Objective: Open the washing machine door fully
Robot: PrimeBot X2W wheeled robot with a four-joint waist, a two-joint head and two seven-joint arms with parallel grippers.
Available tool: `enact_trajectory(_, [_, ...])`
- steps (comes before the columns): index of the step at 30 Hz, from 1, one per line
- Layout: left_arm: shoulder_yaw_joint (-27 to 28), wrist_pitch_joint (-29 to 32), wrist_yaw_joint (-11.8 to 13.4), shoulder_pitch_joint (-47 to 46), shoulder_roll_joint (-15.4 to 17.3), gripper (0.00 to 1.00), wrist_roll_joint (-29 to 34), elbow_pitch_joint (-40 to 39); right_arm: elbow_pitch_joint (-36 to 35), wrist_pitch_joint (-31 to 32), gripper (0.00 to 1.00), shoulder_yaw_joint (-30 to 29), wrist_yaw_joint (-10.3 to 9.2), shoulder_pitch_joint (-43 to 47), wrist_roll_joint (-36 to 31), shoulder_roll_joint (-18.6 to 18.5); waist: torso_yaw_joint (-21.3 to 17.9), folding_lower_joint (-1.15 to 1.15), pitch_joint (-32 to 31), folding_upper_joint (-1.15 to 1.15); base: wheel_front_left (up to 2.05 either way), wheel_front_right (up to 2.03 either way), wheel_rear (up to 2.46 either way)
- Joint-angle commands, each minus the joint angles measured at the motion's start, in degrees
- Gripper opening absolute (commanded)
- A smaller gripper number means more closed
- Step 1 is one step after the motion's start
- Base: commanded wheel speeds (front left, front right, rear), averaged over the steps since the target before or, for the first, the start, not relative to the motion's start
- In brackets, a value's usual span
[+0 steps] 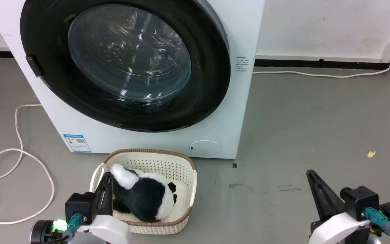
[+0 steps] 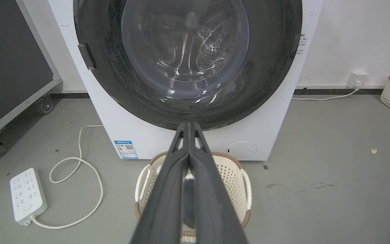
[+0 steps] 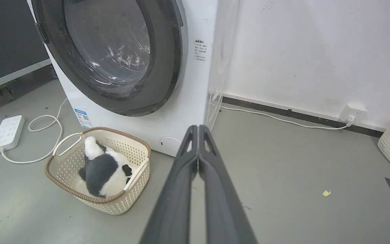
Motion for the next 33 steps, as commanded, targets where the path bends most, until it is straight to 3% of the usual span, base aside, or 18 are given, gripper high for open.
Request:
enact_trajectory(1, [-0.03,0.02,0.12,-0.9,0.04,0.0,0.51,-0.2,0.12,0.08,0.0,-0.06,0.05,-0.66,-0.14,0.07,0.0,0.0,0.0,0.0,0.0,0.0,0.0])
enact_trajectory(33, [-0.03,0.02,0.12,-0.9,0.04,0.0,0.51,-0.2,0.12,0.08,0.0,-0.06,0.05,-0.66,-0.14,0.07,0.0,0.0,0.0,0.0,0.0,0.0,0.0])
